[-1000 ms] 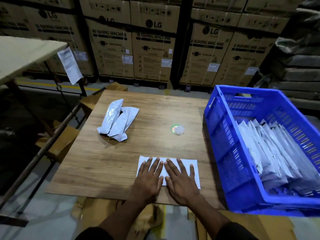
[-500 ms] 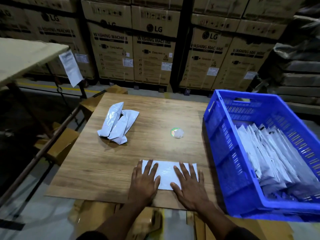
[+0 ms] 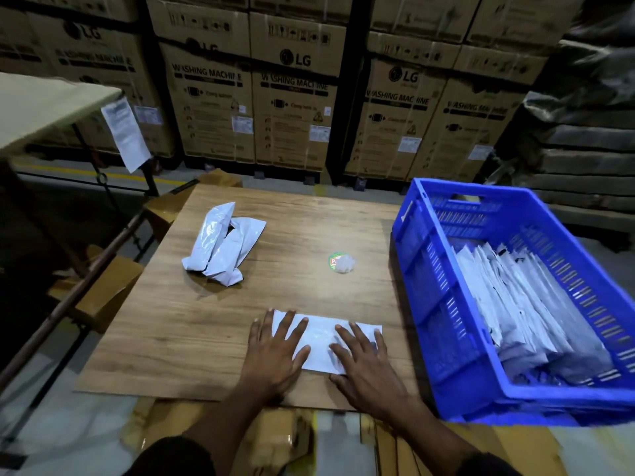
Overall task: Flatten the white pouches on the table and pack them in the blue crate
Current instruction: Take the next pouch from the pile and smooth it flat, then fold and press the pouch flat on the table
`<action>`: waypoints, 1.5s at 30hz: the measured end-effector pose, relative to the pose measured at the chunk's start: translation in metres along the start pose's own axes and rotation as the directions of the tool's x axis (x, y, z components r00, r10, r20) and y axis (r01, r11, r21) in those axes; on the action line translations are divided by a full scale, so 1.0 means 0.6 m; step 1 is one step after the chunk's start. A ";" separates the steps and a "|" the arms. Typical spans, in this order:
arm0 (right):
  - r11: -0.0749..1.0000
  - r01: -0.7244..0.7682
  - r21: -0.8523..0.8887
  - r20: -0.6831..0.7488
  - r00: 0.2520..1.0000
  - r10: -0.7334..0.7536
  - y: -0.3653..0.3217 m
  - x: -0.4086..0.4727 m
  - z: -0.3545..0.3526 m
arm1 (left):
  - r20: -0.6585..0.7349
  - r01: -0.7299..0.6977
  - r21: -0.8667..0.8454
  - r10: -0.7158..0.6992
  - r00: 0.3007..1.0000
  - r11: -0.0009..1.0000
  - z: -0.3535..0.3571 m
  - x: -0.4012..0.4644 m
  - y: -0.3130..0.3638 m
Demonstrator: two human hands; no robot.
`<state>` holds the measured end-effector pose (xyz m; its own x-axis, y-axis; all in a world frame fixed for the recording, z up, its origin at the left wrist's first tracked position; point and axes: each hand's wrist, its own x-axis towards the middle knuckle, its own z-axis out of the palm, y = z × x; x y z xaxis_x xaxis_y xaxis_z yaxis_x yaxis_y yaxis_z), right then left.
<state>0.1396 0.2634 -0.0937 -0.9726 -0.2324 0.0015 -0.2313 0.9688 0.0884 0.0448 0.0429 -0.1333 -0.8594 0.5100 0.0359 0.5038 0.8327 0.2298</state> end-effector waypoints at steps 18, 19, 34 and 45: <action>0.919 0.361 -0.162 -0.103 0.920 -0.379 -0.029 0.003 -0.064 | -0.062 -0.132 0.236 0.151 0.987 0.963 -0.072 0.004 -0.002; 0.886 0.417 -0.203 -0.087 0.893 -0.441 -0.028 0.007 -0.069 | -0.043 -0.145 0.249 0.161 0.986 0.958 -0.077 0.010 -0.004; 0.951 0.307 -0.024 0.045 0.951 -0.306 0.034 0.080 -0.145 | -0.203 0.075 -0.086 -0.091 0.975 0.993 -0.096 -0.009 0.015; 0.968 0.142 0.206 -0.374 0.926 -0.056 0.097 0.069 -0.200 | -0.032 -0.034 0.142 0.039 0.999 0.989 -0.022 -0.014 0.031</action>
<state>0.0885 0.3000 0.0311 -0.8792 -0.3016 0.3689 -0.3666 0.9227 -0.1195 0.0603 0.0512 -0.1163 -0.8417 0.5345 0.0763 0.5397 0.8373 0.0877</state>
